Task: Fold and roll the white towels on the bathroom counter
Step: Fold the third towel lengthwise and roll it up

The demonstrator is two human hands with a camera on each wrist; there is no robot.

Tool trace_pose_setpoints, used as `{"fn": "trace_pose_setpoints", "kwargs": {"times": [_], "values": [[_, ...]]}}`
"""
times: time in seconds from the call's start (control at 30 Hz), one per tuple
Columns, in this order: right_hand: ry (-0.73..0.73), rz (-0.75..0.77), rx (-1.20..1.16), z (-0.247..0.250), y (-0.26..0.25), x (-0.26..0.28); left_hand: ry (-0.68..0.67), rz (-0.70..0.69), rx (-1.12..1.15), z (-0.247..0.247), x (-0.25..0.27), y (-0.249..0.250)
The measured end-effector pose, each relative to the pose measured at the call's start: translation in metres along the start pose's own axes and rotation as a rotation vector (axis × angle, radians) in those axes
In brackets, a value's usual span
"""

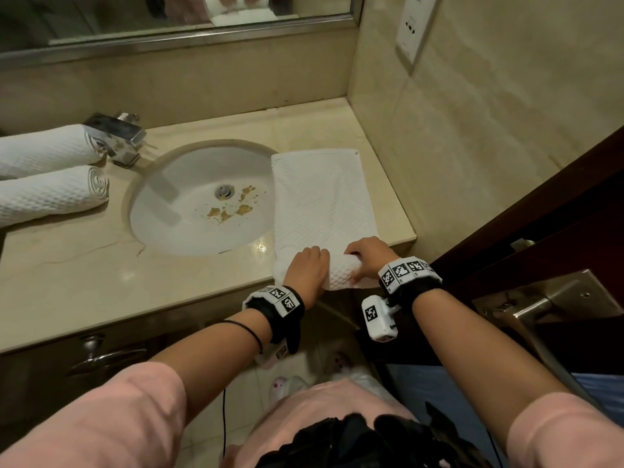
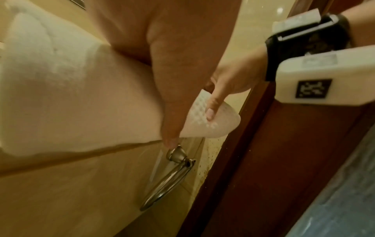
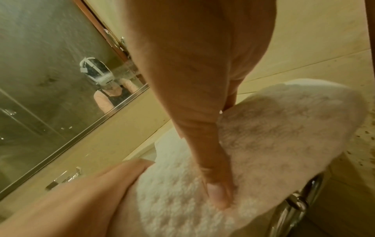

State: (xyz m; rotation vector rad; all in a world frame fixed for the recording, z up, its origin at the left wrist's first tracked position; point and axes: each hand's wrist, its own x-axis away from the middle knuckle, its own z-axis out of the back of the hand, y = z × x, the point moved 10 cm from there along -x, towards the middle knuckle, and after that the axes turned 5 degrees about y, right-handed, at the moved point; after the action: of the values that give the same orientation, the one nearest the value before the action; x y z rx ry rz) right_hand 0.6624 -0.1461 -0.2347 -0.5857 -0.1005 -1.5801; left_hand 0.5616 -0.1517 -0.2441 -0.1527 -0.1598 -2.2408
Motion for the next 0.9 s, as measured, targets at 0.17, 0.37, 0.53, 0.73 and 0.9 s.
{"fn": "trace_pose_setpoints", "kwargs": {"times": [0.17, 0.37, 0.53, 0.73, 0.9], "values": [[0.018, -0.003, 0.04, -0.006, 0.0, 0.001, -0.052, 0.004, 0.123, -0.003, -0.009, -0.005], [0.19, 0.058, 0.137, -0.017, -0.003, 0.011, -0.121, 0.056, 0.336, -0.004, -0.018, -0.017], [0.186, 0.045, 0.142, -0.004, -0.015, 0.005, -0.21, 0.051, 0.325, -0.005, -0.017, -0.019], [-0.057, 0.021, 0.174, -0.009, -0.013, -0.009, -0.044, 0.093, 0.035, 0.001, -0.001, -0.005], [-0.133, -0.001, 0.222, -0.011, -0.009, -0.017, -0.023, 0.079, 0.072, 0.0, -0.003, -0.001]]}}
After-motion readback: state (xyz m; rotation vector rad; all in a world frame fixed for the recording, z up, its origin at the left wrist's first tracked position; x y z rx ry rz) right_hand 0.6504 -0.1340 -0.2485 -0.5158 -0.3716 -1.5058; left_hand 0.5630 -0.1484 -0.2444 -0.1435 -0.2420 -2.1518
